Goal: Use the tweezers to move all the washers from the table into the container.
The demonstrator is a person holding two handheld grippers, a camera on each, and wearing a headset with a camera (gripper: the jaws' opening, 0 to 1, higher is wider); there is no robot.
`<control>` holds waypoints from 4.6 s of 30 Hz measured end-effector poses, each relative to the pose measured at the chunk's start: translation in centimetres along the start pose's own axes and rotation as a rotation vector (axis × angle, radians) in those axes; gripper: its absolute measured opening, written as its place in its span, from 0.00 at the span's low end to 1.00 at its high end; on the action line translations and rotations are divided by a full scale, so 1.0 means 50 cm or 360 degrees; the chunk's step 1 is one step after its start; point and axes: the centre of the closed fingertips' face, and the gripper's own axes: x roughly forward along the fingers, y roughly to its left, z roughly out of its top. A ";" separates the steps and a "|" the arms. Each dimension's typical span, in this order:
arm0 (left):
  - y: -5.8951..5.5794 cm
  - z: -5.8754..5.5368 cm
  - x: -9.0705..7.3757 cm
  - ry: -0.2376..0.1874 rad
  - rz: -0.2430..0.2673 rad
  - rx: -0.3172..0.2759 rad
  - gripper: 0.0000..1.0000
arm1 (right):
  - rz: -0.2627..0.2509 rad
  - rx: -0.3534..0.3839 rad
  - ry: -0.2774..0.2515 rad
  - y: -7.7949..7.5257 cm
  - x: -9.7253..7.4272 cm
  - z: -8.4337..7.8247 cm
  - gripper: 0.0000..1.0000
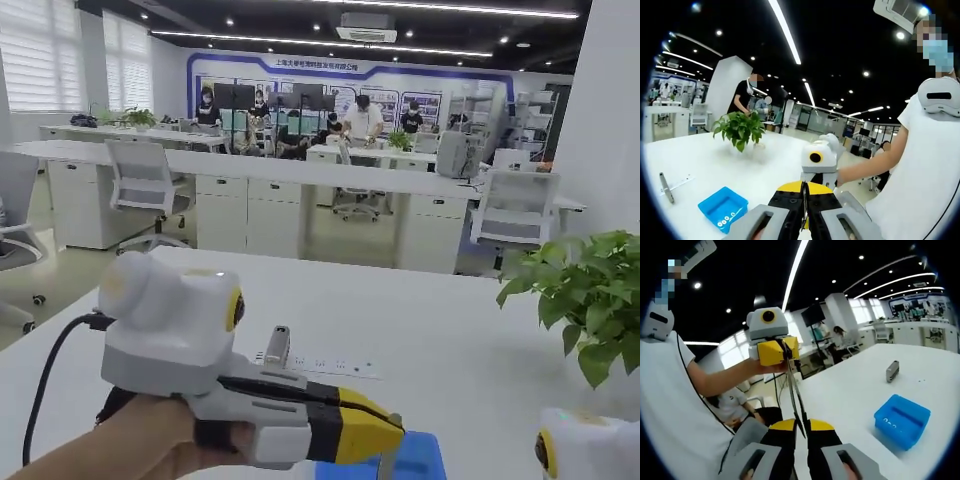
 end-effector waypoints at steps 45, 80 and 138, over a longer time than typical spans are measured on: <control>0.044 -0.301 -0.027 0.1073 0.0180 0.0389 0.00 | -0.0012 -0.0466 0.1072 -0.086 0.011 -0.236 0.01; 0.172 -0.543 0.020 0.1246 0.0423 0.0161 0.11 | -0.0105 -0.0752 0.1563 -0.209 -0.018 -0.384 0.01; 0.149 -0.425 -0.087 0.0787 0.1042 -0.0191 0.54 | -0.1293 0.0157 0.0105 -0.152 -0.197 -0.200 0.99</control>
